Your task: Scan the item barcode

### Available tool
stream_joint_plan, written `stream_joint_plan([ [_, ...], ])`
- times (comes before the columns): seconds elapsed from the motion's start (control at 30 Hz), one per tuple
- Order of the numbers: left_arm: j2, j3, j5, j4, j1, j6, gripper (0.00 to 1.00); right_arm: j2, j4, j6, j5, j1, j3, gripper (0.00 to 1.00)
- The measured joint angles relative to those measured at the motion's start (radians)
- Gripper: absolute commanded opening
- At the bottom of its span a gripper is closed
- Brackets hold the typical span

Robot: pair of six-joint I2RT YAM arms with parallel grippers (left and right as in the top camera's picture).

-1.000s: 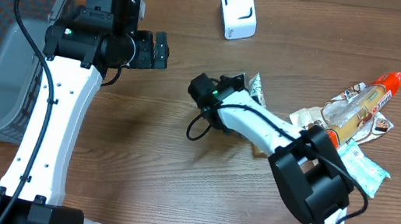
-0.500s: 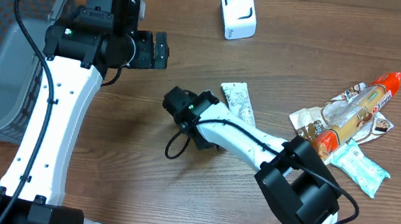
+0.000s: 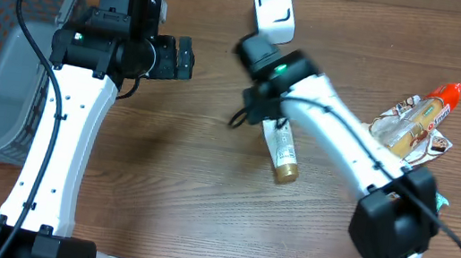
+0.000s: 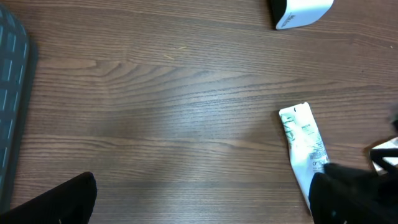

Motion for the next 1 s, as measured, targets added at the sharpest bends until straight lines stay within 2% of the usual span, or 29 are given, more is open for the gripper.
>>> stream_joint_plan([
  [0.17, 0.0, 0.0, 0.0, 0.0, 0.0, 0.0, 1.0, 0.0, -0.023, -0.076, -0.166, -0.126, 0.0, 0.66],
  [0.3, 0.0, 0.0, 0.0, 0.0, 0.0, 0.0, 1.0, 0.0, -0.023, -0.098, -0.222, -0.154, -0.003, 0.66],
  [0.7, 0.0, 0.0, 0.0, 0.0, 0.0, 0.0, 1.0, 0.0, -0.021, -0.143, -0.454, -0.069, -0.169, 0.65],
  [1.0, 0.0, 0.0, 0.0, 0.0, 0.0, 0.0, 1.0, 0.0, -0.06, -0.074, -0.439, -0.031, -0.301, 0.65],
])
